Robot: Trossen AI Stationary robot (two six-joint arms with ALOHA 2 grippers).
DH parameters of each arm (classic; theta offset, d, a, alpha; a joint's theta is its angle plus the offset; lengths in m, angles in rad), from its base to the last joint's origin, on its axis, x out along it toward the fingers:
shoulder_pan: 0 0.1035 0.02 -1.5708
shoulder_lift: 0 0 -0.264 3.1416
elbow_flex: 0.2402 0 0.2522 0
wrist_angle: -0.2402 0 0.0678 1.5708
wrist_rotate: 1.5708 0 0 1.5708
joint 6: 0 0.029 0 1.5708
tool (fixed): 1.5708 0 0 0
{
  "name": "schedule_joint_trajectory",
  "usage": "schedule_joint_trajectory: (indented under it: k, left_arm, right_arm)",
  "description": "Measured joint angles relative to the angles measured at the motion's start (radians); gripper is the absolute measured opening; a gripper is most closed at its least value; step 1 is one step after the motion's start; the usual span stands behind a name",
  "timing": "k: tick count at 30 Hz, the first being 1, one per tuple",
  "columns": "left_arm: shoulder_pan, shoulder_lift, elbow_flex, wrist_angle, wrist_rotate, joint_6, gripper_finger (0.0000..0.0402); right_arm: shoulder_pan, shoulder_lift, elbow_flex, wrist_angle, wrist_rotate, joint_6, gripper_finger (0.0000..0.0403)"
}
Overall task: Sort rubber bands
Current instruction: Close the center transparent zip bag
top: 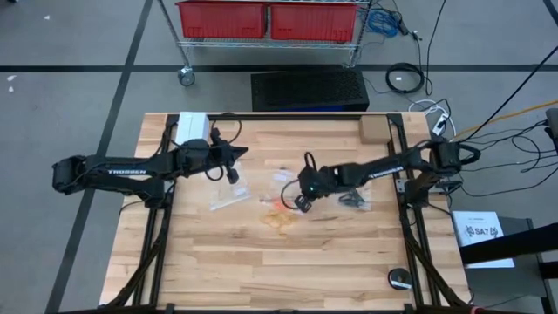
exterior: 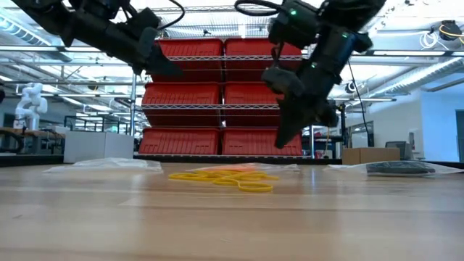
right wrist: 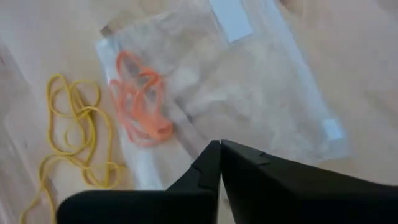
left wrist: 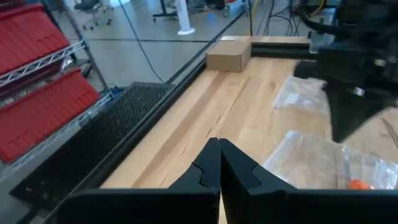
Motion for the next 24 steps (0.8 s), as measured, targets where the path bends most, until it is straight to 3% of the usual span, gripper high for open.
schedule_joint_trajectory:
  k: [6, 11, 20, 24]
  left_arm:
    - [0.024, 0.000, 0.000, 0.000, 0.002, -0.031, 0.0000]
    - [0.030, 0.000, 0.000, -0.004, 0.005, -0.031, 0.0000]
    - [0.030, 0.000, 0.000, -0.043, 0.006, 0.043, 0.0000]
    - [0.022, 0.000, 0.000, -0.101, 0.006, 0.098, 0.0000]
  right_arm:
    - [0.043, 0.029, -0.092, 0.101, 0.084, 0.094, 0.0001]
    - [0.024, 0.075, -0.101, 0.103, 0.089, 0.061, 0.0001]
    - [-0.062, 0.022, -0.104, -0.106, 0.141, -0.030, 0.0000]
    - [-0.082, -0.030, -0.106, -0.095, 0.169, -0.119, 0.0000]
